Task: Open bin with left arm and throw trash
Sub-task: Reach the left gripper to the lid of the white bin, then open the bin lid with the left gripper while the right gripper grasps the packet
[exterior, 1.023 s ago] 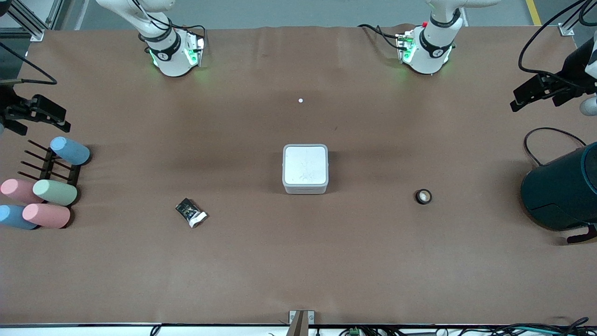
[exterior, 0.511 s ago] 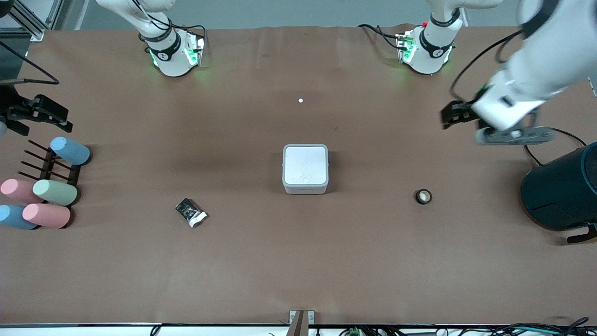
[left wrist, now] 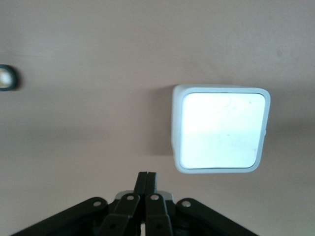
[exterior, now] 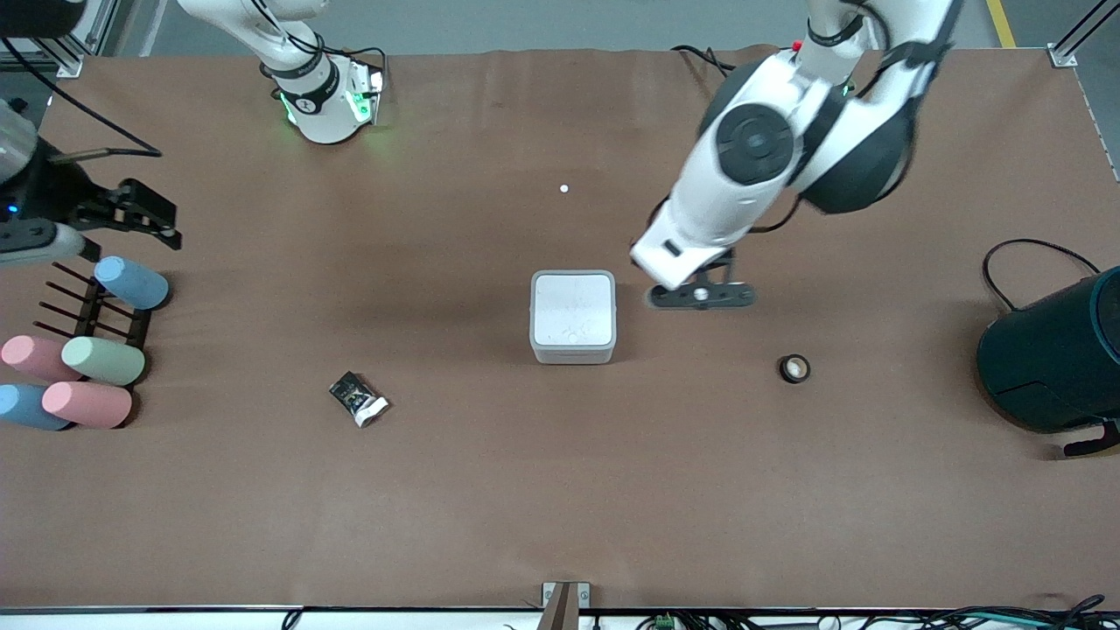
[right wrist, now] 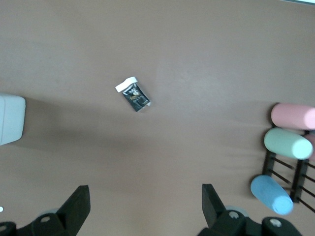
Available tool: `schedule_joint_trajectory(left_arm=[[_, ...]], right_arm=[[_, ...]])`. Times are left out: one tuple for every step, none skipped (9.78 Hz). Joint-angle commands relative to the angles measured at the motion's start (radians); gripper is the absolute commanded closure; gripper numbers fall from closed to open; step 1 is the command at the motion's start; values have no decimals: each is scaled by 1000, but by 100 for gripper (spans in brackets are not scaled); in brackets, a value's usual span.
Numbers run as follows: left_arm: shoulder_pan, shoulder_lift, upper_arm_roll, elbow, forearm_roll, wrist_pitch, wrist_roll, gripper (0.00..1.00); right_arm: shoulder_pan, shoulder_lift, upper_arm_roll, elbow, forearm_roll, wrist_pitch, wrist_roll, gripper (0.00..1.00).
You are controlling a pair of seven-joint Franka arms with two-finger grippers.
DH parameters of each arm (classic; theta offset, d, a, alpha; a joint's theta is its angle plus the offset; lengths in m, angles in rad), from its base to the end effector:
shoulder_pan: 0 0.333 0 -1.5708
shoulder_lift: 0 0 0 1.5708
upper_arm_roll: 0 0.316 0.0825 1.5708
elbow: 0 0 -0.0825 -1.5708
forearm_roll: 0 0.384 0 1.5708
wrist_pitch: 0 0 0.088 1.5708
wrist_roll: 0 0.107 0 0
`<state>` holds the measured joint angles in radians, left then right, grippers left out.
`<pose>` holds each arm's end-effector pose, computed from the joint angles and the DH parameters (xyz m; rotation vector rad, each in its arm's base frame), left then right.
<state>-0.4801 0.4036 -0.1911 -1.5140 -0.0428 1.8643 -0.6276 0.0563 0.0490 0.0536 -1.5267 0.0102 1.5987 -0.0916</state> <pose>0.5339 -0.4060 0.4312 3.0730 -0.0261 -0.1644 0.5692 0.0631 0.6203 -3.1125 -0.3142 -0.0359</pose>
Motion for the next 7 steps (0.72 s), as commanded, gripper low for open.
schedule_joint_trajectory(left_arm=[[-20, 64, 4, 26, -9, 80, -1, 100], [-34, 95, 5, 28, -9, 117, -1, 100], [-49, 118, 5, 29, -9, 152, -1, 100], [-57, 133, 7, 31, -9, 173, -1, 100], [-57, 147, 7, 31, -5, 200, -1, 100], [-57, 167, 7, 35, 0, 234, -1, 100], [-58, 190, 5, 61, 0, 258, -1, 100]], right_arm=[[100, 44, -5, -13, -4, 49, -20, 0], [118, 86, -5, -15, -9, 85, -20, 0], [120, 148, -3, -15, -7, 136, -20, 1], [125, 207, -5, -15, -9, 214, -23, 1], [131, 274, -3, -13, -10, 262, -26, 1], [160, 320, -5, -10, -12, 306, -28, 1], [168, 343, -5, -10, -12, 343, -27, 1]])
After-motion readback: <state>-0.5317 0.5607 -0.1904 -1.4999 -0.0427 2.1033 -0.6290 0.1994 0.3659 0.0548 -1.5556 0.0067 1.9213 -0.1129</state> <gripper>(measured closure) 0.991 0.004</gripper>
